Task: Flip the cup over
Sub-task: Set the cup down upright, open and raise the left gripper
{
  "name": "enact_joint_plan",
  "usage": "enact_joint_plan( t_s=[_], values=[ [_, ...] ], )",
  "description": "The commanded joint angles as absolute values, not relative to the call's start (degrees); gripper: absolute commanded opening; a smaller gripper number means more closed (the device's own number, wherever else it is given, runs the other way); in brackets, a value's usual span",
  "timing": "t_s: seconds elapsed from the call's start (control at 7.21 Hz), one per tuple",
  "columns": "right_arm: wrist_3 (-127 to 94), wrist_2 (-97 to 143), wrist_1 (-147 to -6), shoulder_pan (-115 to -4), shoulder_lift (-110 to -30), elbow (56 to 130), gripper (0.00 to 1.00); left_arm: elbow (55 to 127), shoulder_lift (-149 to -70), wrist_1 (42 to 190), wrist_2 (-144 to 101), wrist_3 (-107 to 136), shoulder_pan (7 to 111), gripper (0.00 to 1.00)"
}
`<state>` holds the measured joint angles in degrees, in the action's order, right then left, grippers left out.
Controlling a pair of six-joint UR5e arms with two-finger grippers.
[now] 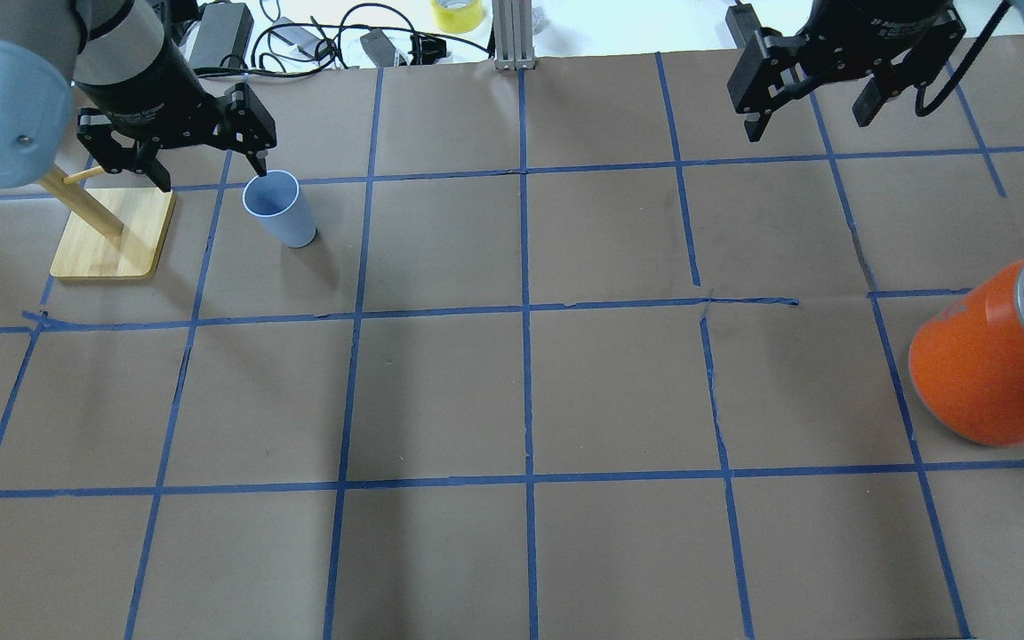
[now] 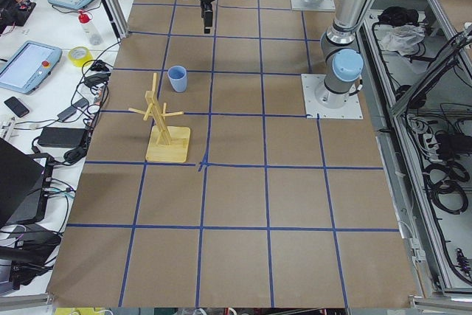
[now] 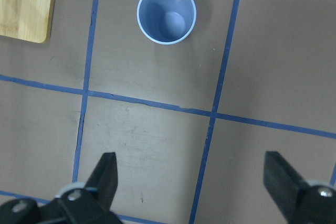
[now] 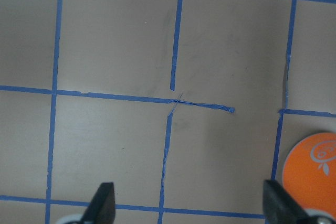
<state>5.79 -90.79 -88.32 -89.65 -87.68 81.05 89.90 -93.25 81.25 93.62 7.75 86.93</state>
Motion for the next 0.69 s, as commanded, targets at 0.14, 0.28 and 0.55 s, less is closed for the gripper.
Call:
enact_joint_plan(
  t_s=[0.14,0.28,0.55],
  values=[
    [0.2,-90.3,-88.4,-89.6,-87.7,81.0,1.00,90.4,-88.7,88.8,90.1,7.2,87.4,1.00],
    [-0.2,-90.3,-88.3,-89.6,-87.6,81.0,1.00,90.3,-88.2,90.5,90.2,6.9,87.4,1.00],
    [-0.3,-90.3,-88.2,-89.6,-87.7,81.1,1.00,90.3,-87.7,91.1,90.3,6.9,87.3,1.00]
  ],
)
